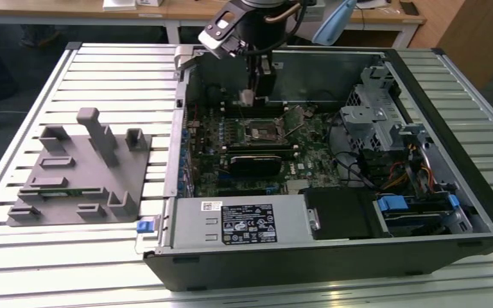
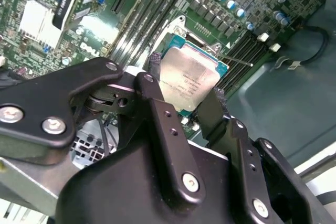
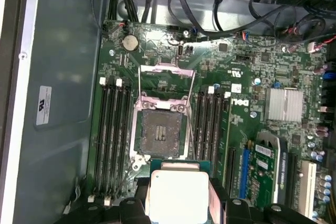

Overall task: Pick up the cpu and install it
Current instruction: 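Place the cpu into insertion slot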

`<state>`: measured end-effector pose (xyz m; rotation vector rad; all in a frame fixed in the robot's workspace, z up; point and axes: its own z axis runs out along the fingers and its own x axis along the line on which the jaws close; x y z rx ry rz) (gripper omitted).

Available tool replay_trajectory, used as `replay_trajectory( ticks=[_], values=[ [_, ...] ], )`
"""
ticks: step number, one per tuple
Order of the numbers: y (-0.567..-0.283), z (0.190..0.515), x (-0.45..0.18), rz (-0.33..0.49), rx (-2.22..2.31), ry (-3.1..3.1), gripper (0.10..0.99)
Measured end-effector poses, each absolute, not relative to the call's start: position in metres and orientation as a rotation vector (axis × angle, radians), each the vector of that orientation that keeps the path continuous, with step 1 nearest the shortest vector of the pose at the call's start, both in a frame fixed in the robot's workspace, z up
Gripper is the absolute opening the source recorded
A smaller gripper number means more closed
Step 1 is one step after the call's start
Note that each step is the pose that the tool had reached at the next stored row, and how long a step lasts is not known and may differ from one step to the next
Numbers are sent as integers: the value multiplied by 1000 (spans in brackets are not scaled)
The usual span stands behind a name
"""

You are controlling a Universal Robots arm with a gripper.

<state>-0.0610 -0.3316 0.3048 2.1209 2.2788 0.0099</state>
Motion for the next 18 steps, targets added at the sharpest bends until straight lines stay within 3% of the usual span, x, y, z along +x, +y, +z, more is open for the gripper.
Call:
replay_trajectory(
  ticks=[18],
  values=[
    [-331, 290, -51, 9, 2136, 2265, 529]
  ],
)
